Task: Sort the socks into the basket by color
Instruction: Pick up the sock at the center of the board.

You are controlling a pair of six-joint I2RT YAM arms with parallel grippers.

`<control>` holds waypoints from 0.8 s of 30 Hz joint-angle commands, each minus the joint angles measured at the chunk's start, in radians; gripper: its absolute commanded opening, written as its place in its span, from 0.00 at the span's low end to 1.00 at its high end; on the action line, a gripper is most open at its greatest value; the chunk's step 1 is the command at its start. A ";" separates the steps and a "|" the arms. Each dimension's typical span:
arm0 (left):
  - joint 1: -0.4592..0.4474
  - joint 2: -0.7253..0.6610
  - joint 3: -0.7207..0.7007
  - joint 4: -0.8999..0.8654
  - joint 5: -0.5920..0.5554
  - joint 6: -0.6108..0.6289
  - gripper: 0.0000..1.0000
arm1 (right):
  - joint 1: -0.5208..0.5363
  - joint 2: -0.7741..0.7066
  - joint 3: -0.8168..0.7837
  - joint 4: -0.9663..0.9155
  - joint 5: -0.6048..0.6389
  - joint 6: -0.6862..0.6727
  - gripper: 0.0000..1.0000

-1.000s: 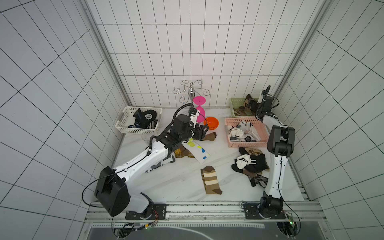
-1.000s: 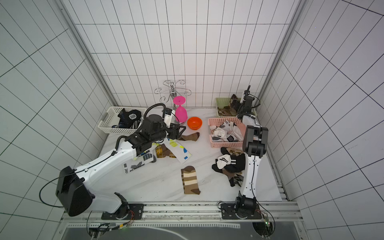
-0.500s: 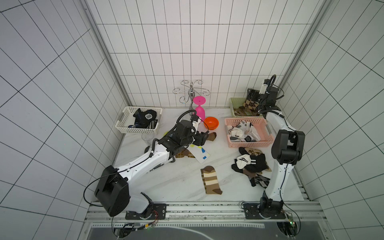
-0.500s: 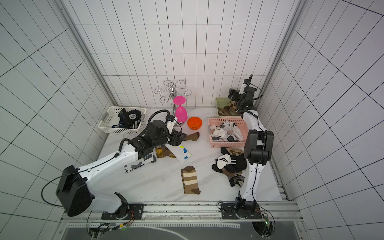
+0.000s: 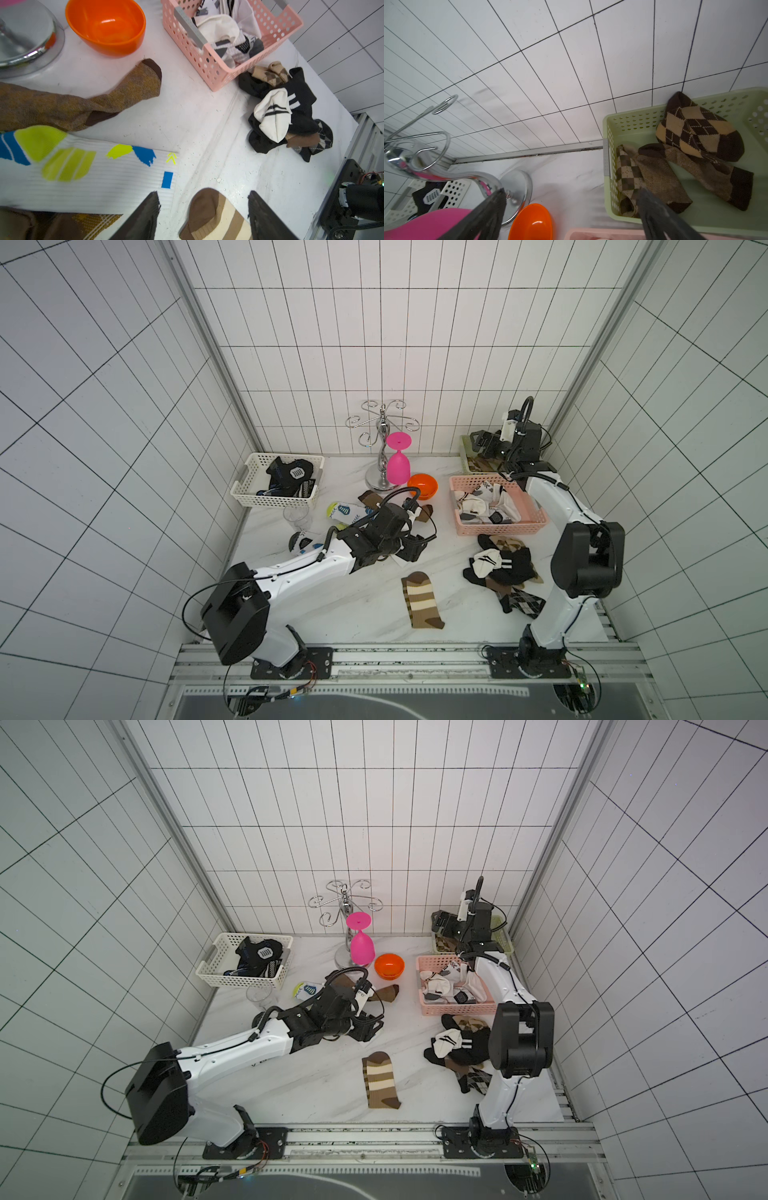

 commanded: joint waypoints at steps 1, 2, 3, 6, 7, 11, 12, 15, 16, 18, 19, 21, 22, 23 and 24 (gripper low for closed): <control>-0.049 0.039 -0.022 -0.010 -0.029 -0.006 0.69 | 0.031 -0.093 -0.079 -0.075 -0.022 0.053 0.99; -0.064 0.052 -0.027 -0.008 -0.033 -0.009 0.69 | 0.042 -0.122 -0.100 -0.085 -0.025 0.053 0.99; -0.082 0.066 -0.032 -0.008 -0.040 -0.011 0.69 | 0.054 -0.151 -0.123 -0.093 -0.022 0.053 0.99; -0.124 0.107 -0.040 -0.008 -0.046 -0.017 0.69 | 0.077 -0.236 -0.200 -0.105 -0.036 0.067 0.99; -0.134 0.120 -0.042 -0.008 -0.047 -0.018 0.69 | 0.083 -0.261 -0.221 -0.108 -0.042 0.072 0.99; -0.163 0.175 -0.051 -0.015 -0.051 -0.026 0.70 | 0.101 -0.360 -0.302 -0.130 -0.058 0.074 0.99; -0.169 0.186 -0.054 -0.010 -0.052 -0.028 0.70 | 0.102 -0.380 -0.319 -0.136 -0.061 0.072 0.99; -0.203 0.229 -0.055 -0.005 -0.082 -0.025 0.71 | 0.102 -0.435 -0.359 -0.155 -0.062 0.066 0.99; -0.213 0.244 -0.051 -0.011 -0.092 -0.027 0.71 | 0.102 -0.449 -0.366 -0.161 -0.062 0.066 0.99; -0.232 0.276 -0.041 -0.023 -0.107 -0.040 0.71 | 0.102 -0.480 -0.374 -0.174 -0.060 0.061 0.99; -0.238 0.287 -0.041 -0.023 -0.112 -0.044 0.71 | 0.102 -0.491 -0.376 -0.180 -0.057 0.058 0.99; -0.254 0.312 -0.042 -0.031 -0.144 -0.049 0.71 | 0.101 -0.514 -0.376 -0.188 -0.049 0.055 0.99; -0.262 0.320 -0.042 -0.035 -0.156 -0.052 0.71 | 0.101 -0.522 -0.376 -0.191 -0.046 0.054 0.99; -0.269 0.329 -0.042 -0.038 -0.165 -0.056 0.70 | 0.101 -0.530 -0.376 -0.192 -0.044 0.053 0.99; -0.276 0.334 -0.045 -0.038 -0.171 -0.060 0.70 | 0.100 -0.535 -0.376 -0.193 -0.044 0.055 0.99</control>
